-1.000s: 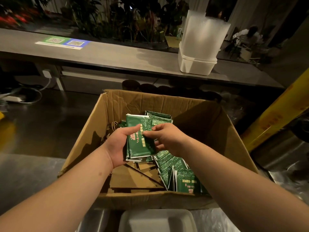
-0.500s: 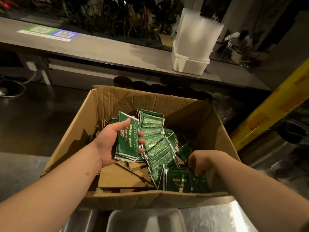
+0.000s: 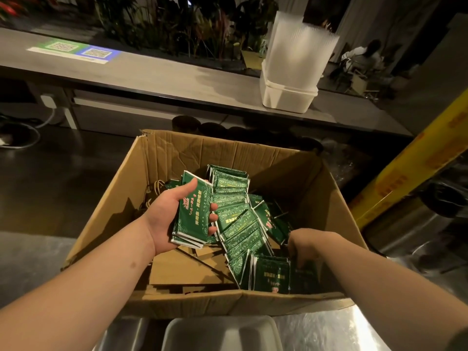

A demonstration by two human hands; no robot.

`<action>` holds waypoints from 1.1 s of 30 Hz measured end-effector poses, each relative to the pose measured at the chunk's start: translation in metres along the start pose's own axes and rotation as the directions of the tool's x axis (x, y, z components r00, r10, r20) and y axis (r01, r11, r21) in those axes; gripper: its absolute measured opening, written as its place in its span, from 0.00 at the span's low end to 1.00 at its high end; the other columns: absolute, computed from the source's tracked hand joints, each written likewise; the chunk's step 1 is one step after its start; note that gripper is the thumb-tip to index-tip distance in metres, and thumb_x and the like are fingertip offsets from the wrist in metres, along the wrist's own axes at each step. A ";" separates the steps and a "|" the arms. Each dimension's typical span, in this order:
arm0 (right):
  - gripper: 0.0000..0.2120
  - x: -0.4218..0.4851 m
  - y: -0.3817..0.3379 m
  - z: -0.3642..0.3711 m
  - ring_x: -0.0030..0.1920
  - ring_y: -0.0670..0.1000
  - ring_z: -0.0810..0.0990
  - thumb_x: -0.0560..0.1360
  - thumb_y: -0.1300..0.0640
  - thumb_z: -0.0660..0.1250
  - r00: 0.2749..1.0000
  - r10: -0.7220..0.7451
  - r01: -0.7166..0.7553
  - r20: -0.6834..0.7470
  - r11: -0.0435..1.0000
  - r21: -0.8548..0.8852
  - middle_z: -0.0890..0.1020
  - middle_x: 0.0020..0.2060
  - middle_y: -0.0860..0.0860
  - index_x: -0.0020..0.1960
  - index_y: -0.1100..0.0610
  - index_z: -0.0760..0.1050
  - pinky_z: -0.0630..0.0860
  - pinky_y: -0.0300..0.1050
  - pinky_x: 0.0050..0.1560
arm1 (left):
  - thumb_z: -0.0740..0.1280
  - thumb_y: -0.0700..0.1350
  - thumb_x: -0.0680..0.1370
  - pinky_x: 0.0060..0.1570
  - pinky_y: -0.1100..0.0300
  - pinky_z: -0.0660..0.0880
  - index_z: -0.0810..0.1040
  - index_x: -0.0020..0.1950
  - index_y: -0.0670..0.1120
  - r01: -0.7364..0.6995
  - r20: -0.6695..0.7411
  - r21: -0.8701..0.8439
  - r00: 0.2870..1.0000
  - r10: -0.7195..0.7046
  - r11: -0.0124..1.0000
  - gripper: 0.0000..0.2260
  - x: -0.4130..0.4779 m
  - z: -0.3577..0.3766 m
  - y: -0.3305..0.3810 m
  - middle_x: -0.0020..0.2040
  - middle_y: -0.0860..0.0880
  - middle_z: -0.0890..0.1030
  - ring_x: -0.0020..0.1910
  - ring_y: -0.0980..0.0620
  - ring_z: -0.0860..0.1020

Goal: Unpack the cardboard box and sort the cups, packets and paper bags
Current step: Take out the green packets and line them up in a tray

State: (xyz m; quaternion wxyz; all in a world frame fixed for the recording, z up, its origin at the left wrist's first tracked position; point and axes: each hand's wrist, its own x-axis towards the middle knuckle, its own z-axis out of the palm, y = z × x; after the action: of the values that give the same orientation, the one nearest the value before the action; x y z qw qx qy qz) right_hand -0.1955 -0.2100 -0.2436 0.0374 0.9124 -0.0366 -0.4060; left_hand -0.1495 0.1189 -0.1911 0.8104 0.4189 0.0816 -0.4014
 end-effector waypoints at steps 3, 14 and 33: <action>0.16 -0.009 0.005 -0.009 0.60 0.54 0.79 0.76 0.58 0.74 0.998 -0.004 0.005 -0.063 1.000 0.012 0.80 0.59 0.53 0.63 0.57 0.81 0.78 0.45 0.60 | 0.66 0.58 0.76 0.52 0.43 0.77 0.76 0.70 0.39 -0.006 -0.011 0.012 1.000 0.006 1.000 0.29 0.001 0.000 0.000 0.56 0.37 0.78 0.50 0.40 0.78; 0.09 -0.032 -0.037 -0.059 0.49 0.54 0.83 0.78 0.62 0.71 0.929 -0.213 0.361 -0.302 0.343 0.867 0.86 0.50 0.56 0.58 0.61 0.81 0.76 0.45 0.43 | 0.64 0.61 0.78 0.67 0.37 0.71 0.82 0.66 0.42 -0.040 -0.044 0.020 0.998 0.041 0.999 0.27 -0.003 0.004 -0.002 0.67 0.35 0.78 0.64 0.37 0.78; 0.06 -0.032 -0.040 -0.067 0.38 0.46 0.80 0.81 0.59 0.68 0.918 -0.050 0.313 -0.392 0.697 0.645 0.83 0.45 0.52 0.56 0.59 0.79 0.75 0.36 0.34 | 0.62 0.45 0.78 0.61 0.35 0.74 0.74 0.74 0.50 -0.071 0.137 -0.091 0.987 0.083 0.993 0.23 -0.006 0.002 -0.002 0.64 0.33 0.78 0.59 0.35 0.78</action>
State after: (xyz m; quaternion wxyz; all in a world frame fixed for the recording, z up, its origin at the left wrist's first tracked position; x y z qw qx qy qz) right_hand -0.1660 -0.1645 -0.1793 -0.3437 0.9139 -0.0877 -0.1973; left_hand -0.1552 0.1204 -0.1877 0.8462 0.3574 0.0253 -0.3944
